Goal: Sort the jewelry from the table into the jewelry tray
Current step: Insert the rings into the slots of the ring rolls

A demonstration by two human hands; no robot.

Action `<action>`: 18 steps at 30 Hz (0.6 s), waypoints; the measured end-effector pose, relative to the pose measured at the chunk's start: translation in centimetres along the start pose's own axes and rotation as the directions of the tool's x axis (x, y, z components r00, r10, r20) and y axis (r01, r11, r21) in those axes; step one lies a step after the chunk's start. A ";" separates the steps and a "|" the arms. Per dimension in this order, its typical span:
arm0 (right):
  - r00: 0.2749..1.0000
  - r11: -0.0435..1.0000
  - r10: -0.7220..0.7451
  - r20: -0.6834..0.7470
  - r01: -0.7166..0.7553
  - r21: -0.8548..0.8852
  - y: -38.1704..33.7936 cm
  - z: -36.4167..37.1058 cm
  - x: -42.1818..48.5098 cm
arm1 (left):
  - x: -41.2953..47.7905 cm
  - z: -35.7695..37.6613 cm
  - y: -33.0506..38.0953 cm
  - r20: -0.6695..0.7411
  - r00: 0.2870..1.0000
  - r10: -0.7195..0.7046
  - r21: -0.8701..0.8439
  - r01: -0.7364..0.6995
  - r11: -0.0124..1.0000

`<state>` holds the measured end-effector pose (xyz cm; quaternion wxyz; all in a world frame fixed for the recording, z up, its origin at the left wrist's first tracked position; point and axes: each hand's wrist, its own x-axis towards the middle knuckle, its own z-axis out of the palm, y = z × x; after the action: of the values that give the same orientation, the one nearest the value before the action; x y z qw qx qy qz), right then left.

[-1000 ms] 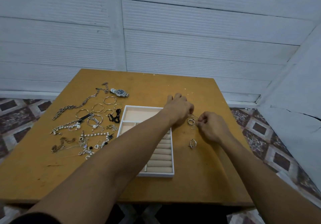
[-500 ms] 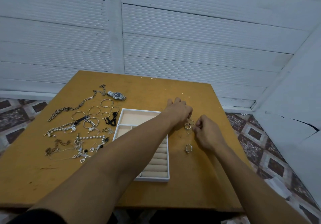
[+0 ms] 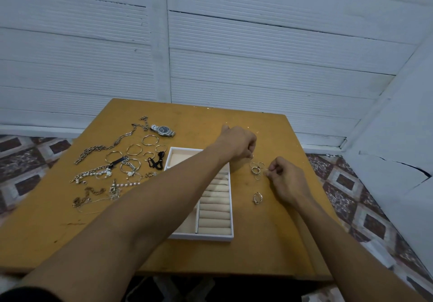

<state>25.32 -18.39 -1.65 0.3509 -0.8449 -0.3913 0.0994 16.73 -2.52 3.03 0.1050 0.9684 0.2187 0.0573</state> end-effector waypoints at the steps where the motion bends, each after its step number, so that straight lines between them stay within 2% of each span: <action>1: 1.000 1.000 0.011 -0.003 -0.011 0.014 0.0 -0.3 -0.1 | -0.6 -0.6 -0.4 -0.002 1.000 0.001 -0.004 -0.001 1.000; 5: 0.999 0.995 0.002 -0.053 0.003 0.103 -0.8 -0.9 -1.0 | -4.3 -2.4 -2.4 0.026 0.999 0.024 -0.017 -0.024 1.000; 10: 0.997 0.979 -0.081 -0.019 0.083 0.185 -3.6 0.1 -3.2 | -8.8 -3.2 -3.9 0.050 0.999 0.002 -0.053 0.000 0.999; 18: 0.980 0.975 -0.193 0.055 0.185 0.125 -6.5 1.3 -5.1 | -11.0 -3.6 -4.1 0.151 0.978 -0.142 -0.046 0.150 0.988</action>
<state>17.45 -18.53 1.23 0.3954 -0.7775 -0.4749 0.1169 4.66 -3.06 4.88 0.1525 0.9479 0.2791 -0.0162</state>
